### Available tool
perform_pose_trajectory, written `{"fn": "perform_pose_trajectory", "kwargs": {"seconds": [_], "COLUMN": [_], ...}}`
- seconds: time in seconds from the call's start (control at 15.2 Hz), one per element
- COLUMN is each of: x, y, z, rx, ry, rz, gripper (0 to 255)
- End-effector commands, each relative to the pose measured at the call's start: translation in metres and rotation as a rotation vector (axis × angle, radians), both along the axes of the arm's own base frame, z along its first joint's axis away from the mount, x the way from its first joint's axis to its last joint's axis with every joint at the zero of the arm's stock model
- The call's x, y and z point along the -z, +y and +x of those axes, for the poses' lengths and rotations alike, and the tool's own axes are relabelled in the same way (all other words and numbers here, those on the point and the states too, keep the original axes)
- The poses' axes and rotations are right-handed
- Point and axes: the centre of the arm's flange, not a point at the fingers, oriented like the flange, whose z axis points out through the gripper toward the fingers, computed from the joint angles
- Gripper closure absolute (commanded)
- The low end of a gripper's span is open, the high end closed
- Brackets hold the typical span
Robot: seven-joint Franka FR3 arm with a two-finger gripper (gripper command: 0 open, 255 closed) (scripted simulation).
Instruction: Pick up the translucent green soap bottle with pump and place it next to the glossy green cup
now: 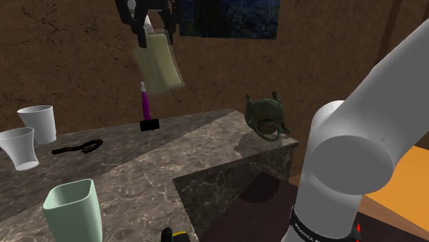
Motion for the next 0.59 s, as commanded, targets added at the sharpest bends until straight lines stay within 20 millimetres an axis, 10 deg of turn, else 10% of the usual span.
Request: {"fn": "perform_pose_trajectory", "kwargs": {"seconds": [0.0, 0.53], "x": [-0.001, -0.001], "y": [0.026, 0.125], "z": [-0.01, -0.048], "rx": [0.002, 0.002], "ry": [0.0, 0.0], "rz": [0.0, 0.0], "gripper": [255, 255]}}
